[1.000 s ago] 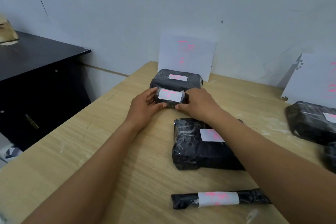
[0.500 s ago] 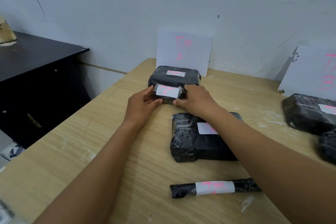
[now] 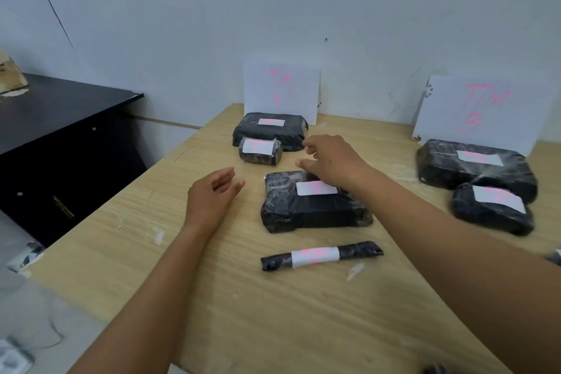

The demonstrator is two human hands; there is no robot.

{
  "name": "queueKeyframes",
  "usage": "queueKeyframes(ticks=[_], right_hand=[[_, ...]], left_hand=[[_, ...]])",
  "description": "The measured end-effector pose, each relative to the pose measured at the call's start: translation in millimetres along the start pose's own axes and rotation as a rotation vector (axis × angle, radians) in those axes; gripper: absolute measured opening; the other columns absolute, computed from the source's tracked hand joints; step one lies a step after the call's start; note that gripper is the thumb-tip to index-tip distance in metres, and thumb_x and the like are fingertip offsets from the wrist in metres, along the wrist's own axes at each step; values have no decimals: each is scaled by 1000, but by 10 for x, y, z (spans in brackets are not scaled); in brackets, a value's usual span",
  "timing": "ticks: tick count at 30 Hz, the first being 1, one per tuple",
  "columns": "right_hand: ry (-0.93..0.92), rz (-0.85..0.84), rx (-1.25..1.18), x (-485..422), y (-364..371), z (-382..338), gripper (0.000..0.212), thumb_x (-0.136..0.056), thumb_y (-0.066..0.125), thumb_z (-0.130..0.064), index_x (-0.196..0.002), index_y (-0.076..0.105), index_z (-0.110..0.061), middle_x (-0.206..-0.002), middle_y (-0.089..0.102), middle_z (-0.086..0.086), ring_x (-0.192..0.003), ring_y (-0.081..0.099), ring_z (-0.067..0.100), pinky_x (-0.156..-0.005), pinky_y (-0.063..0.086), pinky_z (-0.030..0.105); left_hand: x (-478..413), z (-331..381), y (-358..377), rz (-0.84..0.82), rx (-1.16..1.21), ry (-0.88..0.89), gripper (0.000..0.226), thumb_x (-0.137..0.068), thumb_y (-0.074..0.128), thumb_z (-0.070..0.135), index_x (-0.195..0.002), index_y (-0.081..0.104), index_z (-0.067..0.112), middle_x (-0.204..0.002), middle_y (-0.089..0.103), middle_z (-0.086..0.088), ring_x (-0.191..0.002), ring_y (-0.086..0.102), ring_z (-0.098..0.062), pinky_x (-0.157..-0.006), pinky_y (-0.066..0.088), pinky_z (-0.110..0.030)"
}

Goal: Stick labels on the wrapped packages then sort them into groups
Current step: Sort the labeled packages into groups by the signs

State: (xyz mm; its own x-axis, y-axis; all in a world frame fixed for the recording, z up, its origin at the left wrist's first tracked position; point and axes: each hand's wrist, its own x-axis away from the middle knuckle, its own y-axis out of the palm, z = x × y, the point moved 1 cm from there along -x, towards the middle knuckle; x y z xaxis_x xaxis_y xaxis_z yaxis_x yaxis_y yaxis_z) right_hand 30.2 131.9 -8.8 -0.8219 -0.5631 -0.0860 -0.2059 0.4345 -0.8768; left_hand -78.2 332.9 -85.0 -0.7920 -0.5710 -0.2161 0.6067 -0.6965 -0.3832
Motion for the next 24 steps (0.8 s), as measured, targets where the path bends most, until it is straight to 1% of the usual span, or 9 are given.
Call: queueKeyframes(ticks=[3,5,9,12,14,16,18,20,24], right_hand=[[-27,-17,-38,274,-111,62,50,-91,61,-32,-135,48,-14,-128,58,5,-117,54,22,-99,43,35],[-47,-11,-50,440,-154,94,47,-90,62,-30,-133,51,-14,-123,60,4,-113,55,21,-98,44,34],[-90,25,-40,747,-183,163,28,-88,66,-26,-113,62,-15,-105,63,-1,-96,59,16,-88,50,34],[-121,-23,-55,965,-193,195,11,-86,68,-25,-94,68,-18,-92,66,-4,-86,62,14,-82,52,33],[-137,-106,-17,1089,-178,220,7,-86,69,-25,-88,70,-18,-88,67,-6,-84,62,12,-78,51,28],[-133,-203,28,1187,-140,257,11,-85,70,-28,-92,69,-20,-89,65,-8,-87,60,11,-76,48,24],[-121,-252,73,1254,-95,307,19,-82,72,-33,-98,67,-24,-95,62,-9,-91,58,11,-80,48,27],[-124,-267,112,1305,-49,351,24,-80,73,-32,-102,66,-26,-100,62,-8,-92,57,12,-82,49,29],[-140,-213,109,1394,9,404,21,-83,67,-23,-104,66,-29,-102,63,-8,-89,56,11,-78,46,26]], left_hand=[[269,80,-39,-13,-26,14,40,-82,73,23,-120,65,12,-110,69,3,-94,61,7,-76,42,1],[446,133,-66,-21,-39,24,30,-83,72,23,-111,69,14,-99,70,9,-85,61,13,-75,44,1],[804,241,-95,-65,0,7,9,-81,73,25,-88,76,20,-86,73,13,-81,65,7,-81,51,-17],[1074,332,-78,-136,33,14,3,-80,74,24,-79,77,22,-81,74,10,-79,67,0,-78,50,-20],[1220,372,-39,-232,20,32,3,-78,76,25,-80,78,26,-84,74,10,-82,67,-2,-79,51,-23],[1321,376,-7,-300,-7,55,10,-74,79,32,-84,77,33,-90,73,11,-89,67,-5,-85,52,-30],[1366,362,7,-324,-51,91,20,-71,81,35,-90,75,37,-97,71,14,-95,65,-5,-91,51,-35],[1376,352,9,-328,-97,115,25,-71,81,35,-95,74,38,-101,69,16,-98,63,-3,-94,49,-38],[1348,306,-6,-330,-183,160,25,-76,77,33,-100,72,39,-101,68,19,-98,61,0,-92,50,-39]])
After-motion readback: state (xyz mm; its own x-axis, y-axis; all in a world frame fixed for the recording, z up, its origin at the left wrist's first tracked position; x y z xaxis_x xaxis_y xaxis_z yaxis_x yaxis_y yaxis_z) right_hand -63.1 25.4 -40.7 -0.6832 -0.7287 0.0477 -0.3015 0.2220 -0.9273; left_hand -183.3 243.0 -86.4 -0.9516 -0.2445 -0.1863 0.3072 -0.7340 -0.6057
